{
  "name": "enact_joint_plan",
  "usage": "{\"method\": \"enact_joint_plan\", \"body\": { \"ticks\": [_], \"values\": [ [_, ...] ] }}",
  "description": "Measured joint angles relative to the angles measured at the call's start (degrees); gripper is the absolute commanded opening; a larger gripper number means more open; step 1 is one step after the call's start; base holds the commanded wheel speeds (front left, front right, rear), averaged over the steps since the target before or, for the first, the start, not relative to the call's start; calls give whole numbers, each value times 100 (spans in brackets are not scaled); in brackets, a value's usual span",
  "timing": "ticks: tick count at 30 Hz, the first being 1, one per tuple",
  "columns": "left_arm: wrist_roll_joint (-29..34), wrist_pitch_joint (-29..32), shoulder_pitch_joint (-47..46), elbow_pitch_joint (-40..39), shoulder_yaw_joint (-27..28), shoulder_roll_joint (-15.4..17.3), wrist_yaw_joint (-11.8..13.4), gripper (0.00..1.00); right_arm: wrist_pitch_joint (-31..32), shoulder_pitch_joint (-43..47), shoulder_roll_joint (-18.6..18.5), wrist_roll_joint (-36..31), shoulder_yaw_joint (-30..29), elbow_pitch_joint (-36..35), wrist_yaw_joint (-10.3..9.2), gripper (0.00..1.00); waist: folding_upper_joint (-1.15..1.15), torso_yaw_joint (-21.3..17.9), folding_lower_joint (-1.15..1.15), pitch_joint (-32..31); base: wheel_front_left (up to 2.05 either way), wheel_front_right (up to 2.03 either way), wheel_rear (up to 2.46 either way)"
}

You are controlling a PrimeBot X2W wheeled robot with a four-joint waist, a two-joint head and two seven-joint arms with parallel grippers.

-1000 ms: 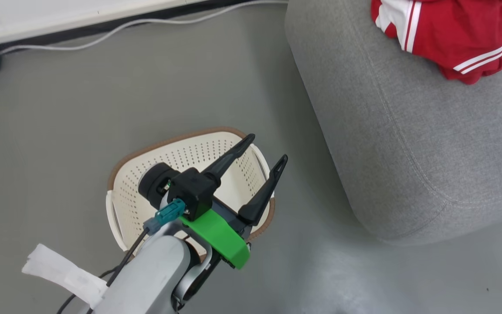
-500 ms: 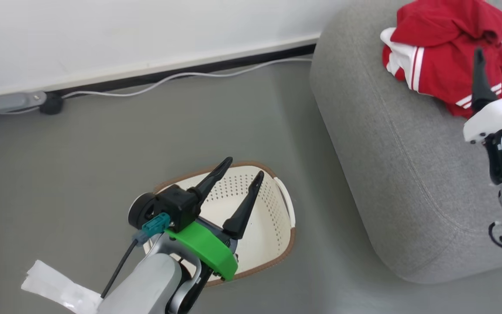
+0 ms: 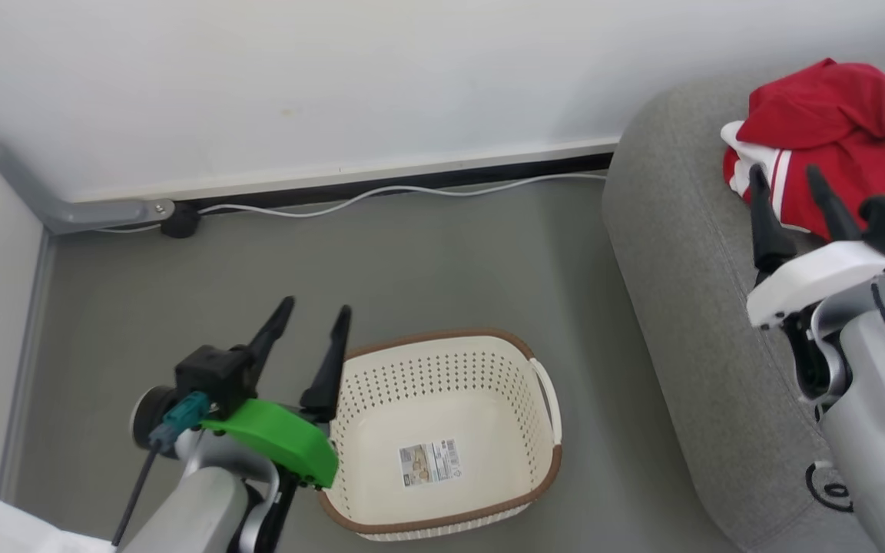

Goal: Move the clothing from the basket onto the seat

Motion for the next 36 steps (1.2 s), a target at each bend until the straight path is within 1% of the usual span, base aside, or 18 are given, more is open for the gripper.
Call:
{"method": "enact_joint_plan", "body": {
  "ticks": [5, 11, 12, 14, 20, 21, 24, 25, 27, 31, 32, 36],
  "values": [
    [-43, -49, 250, 97, 434, 124, 171, 100, 1, 419, 154, 0, 25, -222, -54, 100, 0, 150, 0, -182, 0, 0, 0],
    [-71, -51, 587, 134, 968, 316, 242, 100, 1, 918, 463, 3, 135, -545, -63, 100, 0, 272, 0, -350, 0, 0, 0],
    [-79, -51, 639, 133, 1061, 336, 243, 100, 1, 993, 493, 3, 145, -617, -103, 100, 0, 286, 0, -366, 0, 0, 0],
    [-80, -51, 742, 126, 1239, 378, 288, 100, 1, 1121, 548, 3, 146, -739, -121, 100, 0, 302, 0, -388, 0, 0, 0],
    [-69, -52, 987, -58, 1757, 400, 291, 100, 1, 1590, 684, 14, 73, -1062, -271, 100, 0, 319, 0, -431, 0, 0, 0],
    [-37, -52, 1039, -78, 1800, 408, 291, 100, 1, 1663, 693, 14, 70, -1112, -302, 100, 0, 321, 0, -437, 0, 0, 0],
    [77, -52, 1247, -112, 1897, 456, 292, 100, 0, 1866, 710, 4, 70, -1256, -315, 100, 0, 323, 0, -453, 0, 0, 0],
    [105, -52, 1310, -118, 1917, 467, 292, 100, 1, 1926, 711, 0, 74, -1301, -353, 100, 0, 323, 0, -457, 0, 0, 0],
    [132, -52, 1478, -178, 1987, 466, 342, 100, 0, 2106, 713, -21, 79, -1419, -385, 100, 0, 323, 0, -465, 0, 0, 0],
    [167, -52, 1674, -254, 2063, 447, 343, 100, 0, 2328, 726, -51, 65, -1553, -421, 100, 0, 323, 0, -467, 0, 0, 0],
    [204, -52, 1714, -268, 2073, 447, 343, 100, 1, 2377, 732, -52, 58, -1585, -457, 100, 0, 324, 0, -466, 0, 0, 0],
    [397, -52, 1817, -305, 2117, 448, 343, 100, 1, 2503, 733, -58, 43, -1658, -467, 100, 0, 329, 0, -461, 0, 0, 0]
  ]
}}
